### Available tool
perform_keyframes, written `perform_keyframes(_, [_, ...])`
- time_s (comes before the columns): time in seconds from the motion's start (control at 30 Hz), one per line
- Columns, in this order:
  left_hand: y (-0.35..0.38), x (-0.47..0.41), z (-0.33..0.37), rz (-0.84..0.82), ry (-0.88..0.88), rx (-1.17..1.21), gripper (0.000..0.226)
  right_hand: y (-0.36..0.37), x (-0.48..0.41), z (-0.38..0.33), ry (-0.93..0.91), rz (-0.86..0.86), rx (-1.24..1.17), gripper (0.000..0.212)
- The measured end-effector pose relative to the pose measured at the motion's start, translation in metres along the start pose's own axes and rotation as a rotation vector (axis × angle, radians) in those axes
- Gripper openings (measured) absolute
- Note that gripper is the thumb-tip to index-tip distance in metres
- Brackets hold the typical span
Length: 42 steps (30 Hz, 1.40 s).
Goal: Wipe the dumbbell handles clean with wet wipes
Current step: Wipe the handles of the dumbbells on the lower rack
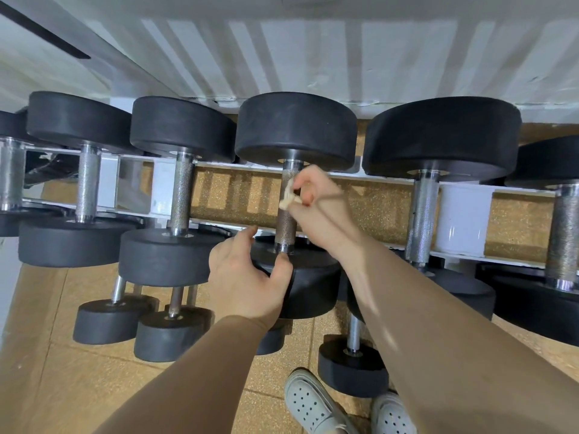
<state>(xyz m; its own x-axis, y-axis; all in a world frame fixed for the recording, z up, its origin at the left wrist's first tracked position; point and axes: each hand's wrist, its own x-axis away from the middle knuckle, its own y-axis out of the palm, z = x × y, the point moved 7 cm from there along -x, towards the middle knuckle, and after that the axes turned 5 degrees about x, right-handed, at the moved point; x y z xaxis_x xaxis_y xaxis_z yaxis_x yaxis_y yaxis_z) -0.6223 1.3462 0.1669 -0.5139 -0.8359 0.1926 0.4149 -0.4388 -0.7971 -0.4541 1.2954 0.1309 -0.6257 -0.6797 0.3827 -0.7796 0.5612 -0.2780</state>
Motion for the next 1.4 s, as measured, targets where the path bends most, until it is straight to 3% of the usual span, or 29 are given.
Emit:
perform_keyframes(0.13, [0.0,0.0,0.001,0.003,-0.008,0.005,0.079,-0.008,-0.009,-0.007,-0.067,0.131,-0.019,0.017])
perform_keyframes(0.2, [0.0,0.0,0.002,0.004,-0.008,0.002,0.078,-0.007,-0.001,-0.002,-0.056,0.101,0.039,0.014])
perform_keyframes(0.3, [-0.001,0.0,0.002,0.004,-0.008,-0.014,0.077,0.01,0.015,0.002,-0.093,-0.083,0.374,0.013])
perform_keyframes(0.37, [-0.002,0.0,0.002,0.01,-0.01,-0.019,0.076,0.016,0.012,-0.006,-0.203,-0.08,0.56,0.014])
perform_keyframes(0.6, [-0.002,0.0,0.003,0.024,-0.001,-0.012,0.075,-0.011,-0.009,-0.022,-0.248,0.186,0.344,0.006])
perform_keyframes(0.8, [-0.002,0.001,0.003,0.022,-0.001,-0.013,0.075,0.009,0.009,-0.006,-0.252,-0.065,0.518,0.011])
perform_keyframes(0.97, [-0.002,0.001,0.002,0.031,0.006,-0.002,0.074,-0.008,-0.022,-0.022,-0.282,0.237,0.288,0.013])
perform_keyframes(1.1, [-0.002,0.002,0.002,0.038,0.001,0.022,0.073,0.001,-0.002,-0.013,-0.282,0.143,0.306,0.022])
perform_keyframes(1.23, [-0.002,0.002,0.002,0.043,0.008,0.029,0.071,0.014,0.011,-0.001,-0.318,-0.131,0.55,0.028])
perform_keyframes(1.4, [-0.002,0.002,0.002,0.045,0.001,0.025,0.072,-0.001,-0.025,-0.019,-0.309,0.041,0.506,0.024])
